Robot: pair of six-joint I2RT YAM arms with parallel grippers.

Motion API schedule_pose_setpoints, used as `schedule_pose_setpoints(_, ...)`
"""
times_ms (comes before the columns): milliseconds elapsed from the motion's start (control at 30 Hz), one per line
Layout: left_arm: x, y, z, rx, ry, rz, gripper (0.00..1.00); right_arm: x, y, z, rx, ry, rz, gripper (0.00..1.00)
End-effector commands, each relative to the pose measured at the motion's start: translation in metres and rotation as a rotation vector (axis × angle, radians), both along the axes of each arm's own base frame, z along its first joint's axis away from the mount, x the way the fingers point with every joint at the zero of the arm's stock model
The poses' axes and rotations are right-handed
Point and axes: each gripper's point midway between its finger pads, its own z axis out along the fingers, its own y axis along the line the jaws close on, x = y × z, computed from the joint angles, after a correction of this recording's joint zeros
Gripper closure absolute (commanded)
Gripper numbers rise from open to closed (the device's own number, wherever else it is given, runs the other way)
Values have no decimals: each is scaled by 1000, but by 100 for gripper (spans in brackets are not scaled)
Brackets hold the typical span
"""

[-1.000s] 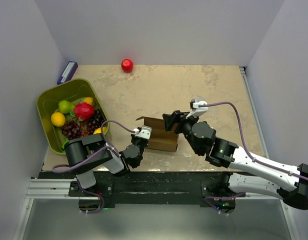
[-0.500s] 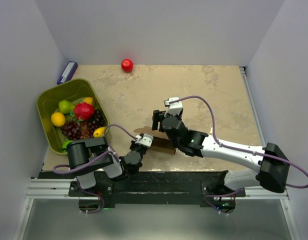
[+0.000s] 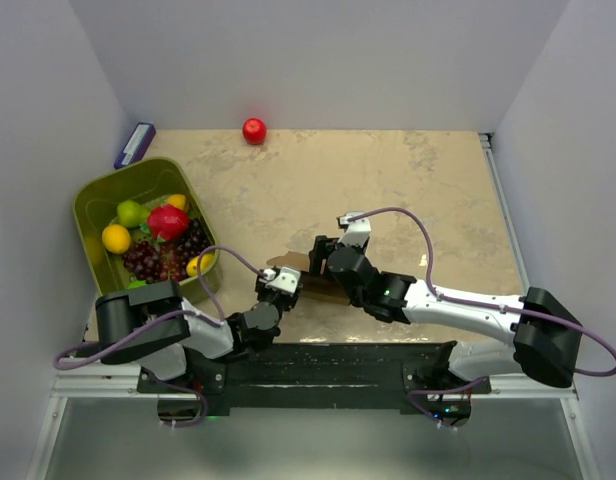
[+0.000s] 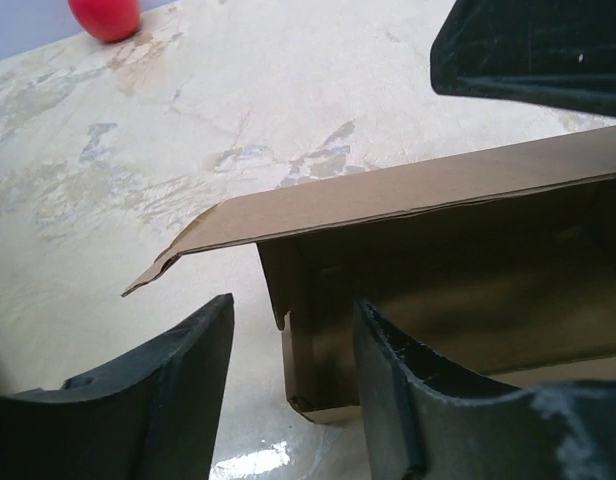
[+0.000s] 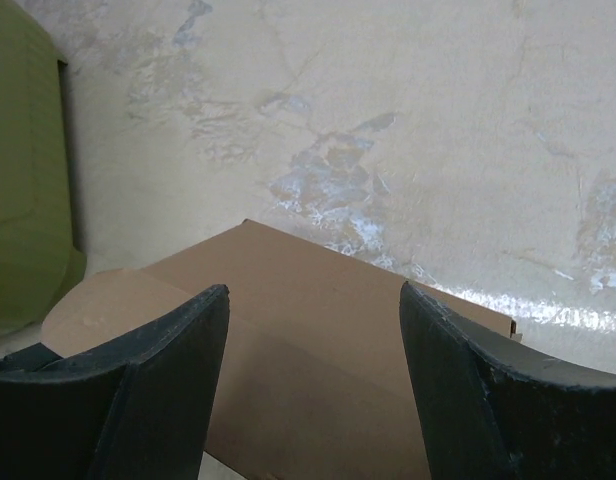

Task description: Fold the paper box

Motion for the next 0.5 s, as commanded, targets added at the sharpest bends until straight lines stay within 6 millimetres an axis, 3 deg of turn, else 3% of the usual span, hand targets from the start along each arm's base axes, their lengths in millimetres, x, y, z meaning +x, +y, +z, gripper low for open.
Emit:
schedule_pose_setpoints(0,-5,-5,2,-42,42,-19,39,2,5,13,99,-8,-23,28)
schedule_pose_setpoints(67,-9,-5,2,-67,62,-29,34,2,4,14,97,-8,-27,28)
schedule_pose_setpoints(100,-11,-3,-2,-55,75,-37,26,2,4,14,96,-9,-28,28)
schedule_pose_setpoints(200,-18,-1,-5,-54,110,-69,16,2,3,16,99,-10,-29,28)
schedule_pose_setpoints(233,-21,-6,2,-104,124,-87,12,2,3,15,97,-11,-31,28)
schedule_pose_setpoints(300,-28,-4,-7,-76,182,-104,7,1,2,16,96,-14,-30,27)
schedule_pose_setpoints(367,-34,-14,1,-137,221,-145,5,2,1,23,85,-32,-24,28)
schedule_pose_setpoints(400,-38,-8,-8,-100,261,-139,4,3,1,26,85,-40,-22,28)
schedule_pose_setpoints(467,-45,-15,0,-155,306,-166,3,3,-1,33,78,-55,-14,28)
